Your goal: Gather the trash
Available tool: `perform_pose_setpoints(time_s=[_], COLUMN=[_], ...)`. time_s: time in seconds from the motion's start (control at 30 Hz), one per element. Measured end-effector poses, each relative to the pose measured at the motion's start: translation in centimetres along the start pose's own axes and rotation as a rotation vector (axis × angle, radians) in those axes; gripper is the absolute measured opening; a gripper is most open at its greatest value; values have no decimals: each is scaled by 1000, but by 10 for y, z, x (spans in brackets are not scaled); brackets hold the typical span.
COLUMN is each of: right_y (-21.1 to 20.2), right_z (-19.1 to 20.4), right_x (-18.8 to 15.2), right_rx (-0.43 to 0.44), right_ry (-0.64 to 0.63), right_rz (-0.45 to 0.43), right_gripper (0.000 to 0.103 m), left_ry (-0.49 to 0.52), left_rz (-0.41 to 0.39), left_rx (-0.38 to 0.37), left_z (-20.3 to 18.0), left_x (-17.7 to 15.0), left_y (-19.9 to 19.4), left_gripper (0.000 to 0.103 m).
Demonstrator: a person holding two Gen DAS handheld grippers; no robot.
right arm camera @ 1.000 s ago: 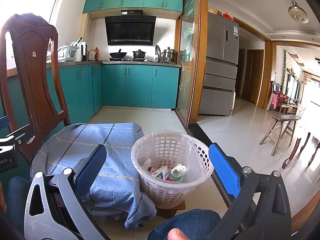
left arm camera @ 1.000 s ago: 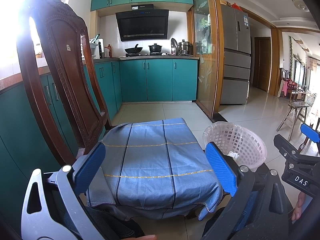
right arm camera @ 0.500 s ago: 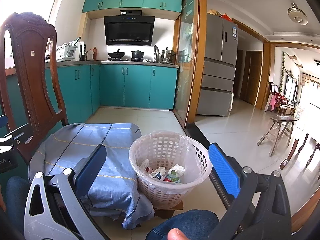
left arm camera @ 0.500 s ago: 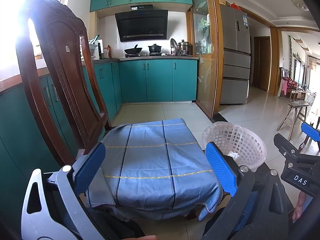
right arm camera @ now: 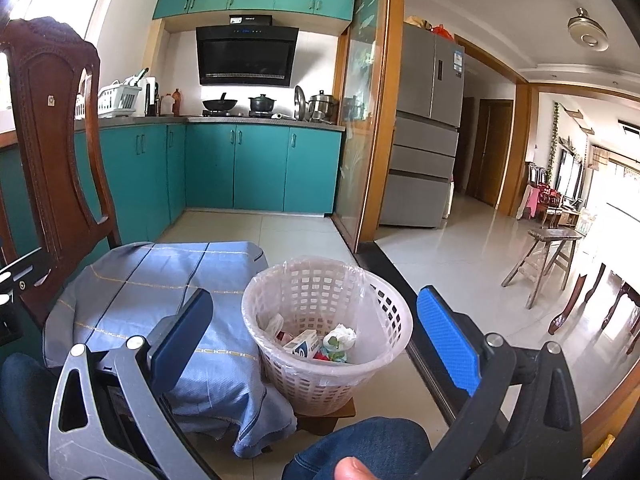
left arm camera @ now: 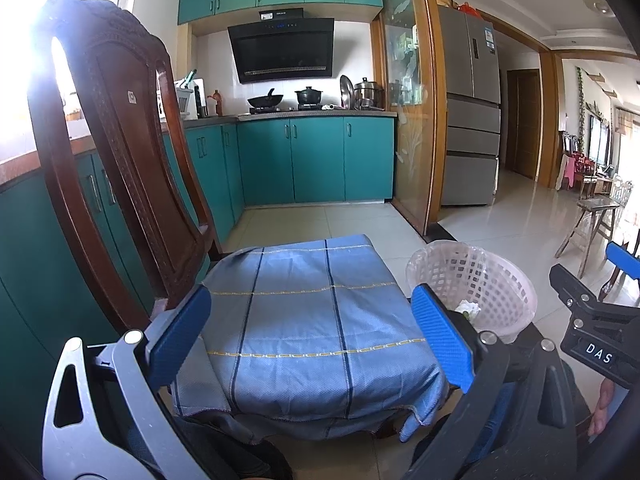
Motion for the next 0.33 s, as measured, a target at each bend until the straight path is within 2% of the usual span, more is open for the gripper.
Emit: perform_pose_setpoints(time_s=[0.13, 0.2, 0.27, 0.33], right_y=[1, -3, -14, -43], right_z=[5, 6, 9, 23], right_x=[-1, 1, 6, 13], right_rx=[8, 39, 117, 292], right_ry=[-4, 11, 34, 34], right_rz=[7, 1, -35, -118], right_gripper=[100, 100, 100, 100], left_ry=[-4, 1, 12, 10], left_rz=[16, 38, 63, 113], left_rx=[-6, -3, 17, 49], left_z=[2, 4, 6, 10], left_x=[-2, -3, -8, -18], left_y=[6, 13, 26, 51], left_gripper=[100, 100, 100, 100])
Point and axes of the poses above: each gripper's, at about its wrist camera, not at the fingertips, and y roughly the way its jaws point, z to its left, x to its top, the point moved 1 cm from there along y, roughly the way its jaws point, and after that the axes turned 10 degrees about -x, right-handed, at the moved point
